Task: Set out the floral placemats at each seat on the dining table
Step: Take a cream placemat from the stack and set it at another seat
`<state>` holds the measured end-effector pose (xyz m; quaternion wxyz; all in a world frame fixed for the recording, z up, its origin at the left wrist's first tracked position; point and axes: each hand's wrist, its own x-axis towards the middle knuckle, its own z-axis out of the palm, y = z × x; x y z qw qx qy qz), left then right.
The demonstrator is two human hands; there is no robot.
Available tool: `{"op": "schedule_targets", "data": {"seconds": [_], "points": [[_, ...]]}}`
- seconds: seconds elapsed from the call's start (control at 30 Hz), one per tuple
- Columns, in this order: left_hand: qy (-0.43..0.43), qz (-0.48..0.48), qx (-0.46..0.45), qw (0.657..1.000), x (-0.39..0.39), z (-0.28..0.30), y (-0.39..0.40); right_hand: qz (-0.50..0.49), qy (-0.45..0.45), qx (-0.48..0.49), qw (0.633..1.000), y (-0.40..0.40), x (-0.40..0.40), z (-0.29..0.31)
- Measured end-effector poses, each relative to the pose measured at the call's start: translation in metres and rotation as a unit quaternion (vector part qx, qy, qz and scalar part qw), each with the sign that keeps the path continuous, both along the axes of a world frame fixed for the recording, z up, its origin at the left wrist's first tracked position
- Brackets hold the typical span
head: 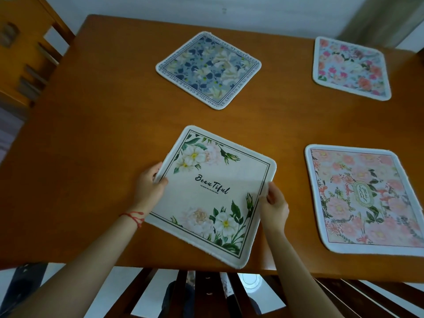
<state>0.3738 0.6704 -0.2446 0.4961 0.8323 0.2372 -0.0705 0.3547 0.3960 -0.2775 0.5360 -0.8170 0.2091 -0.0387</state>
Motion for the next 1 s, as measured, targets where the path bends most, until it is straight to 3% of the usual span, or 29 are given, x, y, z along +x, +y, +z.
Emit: {"op": "schedule_targets", "data": {"seconds": [0.47,1.0], "points": [[0.014,0.067,-0.068,0.995,-0.030,-0.011,-0.015,0.092,0.032,-0.013,0.995,-0.021,0.063,0.011],[-0.024,0.065,-0.105,0.992,-0.021,0.001,-0.013,0.058,0.006,0.021,0.998,-0.012,0.030,0.013]]}}
